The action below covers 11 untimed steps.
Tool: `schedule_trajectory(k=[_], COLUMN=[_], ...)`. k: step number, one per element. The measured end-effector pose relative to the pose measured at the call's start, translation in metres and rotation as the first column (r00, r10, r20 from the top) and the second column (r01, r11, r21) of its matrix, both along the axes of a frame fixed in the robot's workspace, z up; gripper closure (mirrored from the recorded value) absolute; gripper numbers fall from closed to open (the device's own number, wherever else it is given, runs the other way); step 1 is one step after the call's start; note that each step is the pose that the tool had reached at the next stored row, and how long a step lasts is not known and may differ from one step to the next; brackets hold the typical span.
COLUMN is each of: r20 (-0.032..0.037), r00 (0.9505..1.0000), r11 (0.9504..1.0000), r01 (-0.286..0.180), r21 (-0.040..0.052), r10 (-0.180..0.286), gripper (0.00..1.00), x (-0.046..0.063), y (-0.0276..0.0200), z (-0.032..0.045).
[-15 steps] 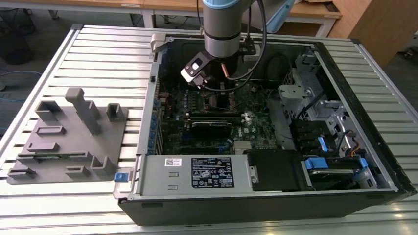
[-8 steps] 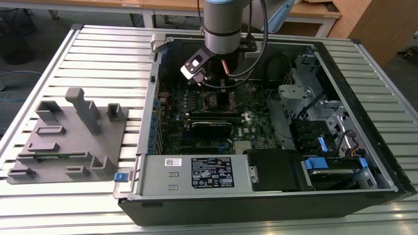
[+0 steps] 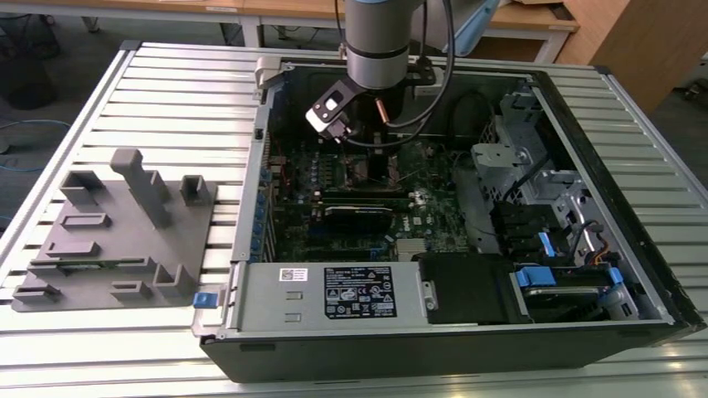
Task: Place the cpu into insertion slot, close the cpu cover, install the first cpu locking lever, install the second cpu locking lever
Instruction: 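Place the cpu into insertion slot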
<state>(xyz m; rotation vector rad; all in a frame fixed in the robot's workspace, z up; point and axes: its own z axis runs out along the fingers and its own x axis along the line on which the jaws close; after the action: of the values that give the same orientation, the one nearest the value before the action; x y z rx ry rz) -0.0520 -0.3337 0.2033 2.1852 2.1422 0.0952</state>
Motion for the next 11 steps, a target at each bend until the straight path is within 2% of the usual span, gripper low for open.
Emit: schedule_trajectory(k=[5, 8, 9, 11], r20=[-0.0001, -0.0001, 0.0, -0.0001], r00=[1.0, 1.0, 1.0, 1.0], r11=[1.0, 1.0, 1.0, 1.0], r01=[0.0, 0.0, 0.0, 0.0], r21=[-0.0001, -0.0001, -0.0001, -0.0001], r10=[0.0, 0.0, 0.0, 0.0], gripper=[0.34, 0.53, 0.53, 0.64], x=[0.0, 0.0, 0.0, 0.0], y=[0.0, 0.0, 0.0, 0.0], z=[0.0003, 0.0004, 0.0005, 0.0006])
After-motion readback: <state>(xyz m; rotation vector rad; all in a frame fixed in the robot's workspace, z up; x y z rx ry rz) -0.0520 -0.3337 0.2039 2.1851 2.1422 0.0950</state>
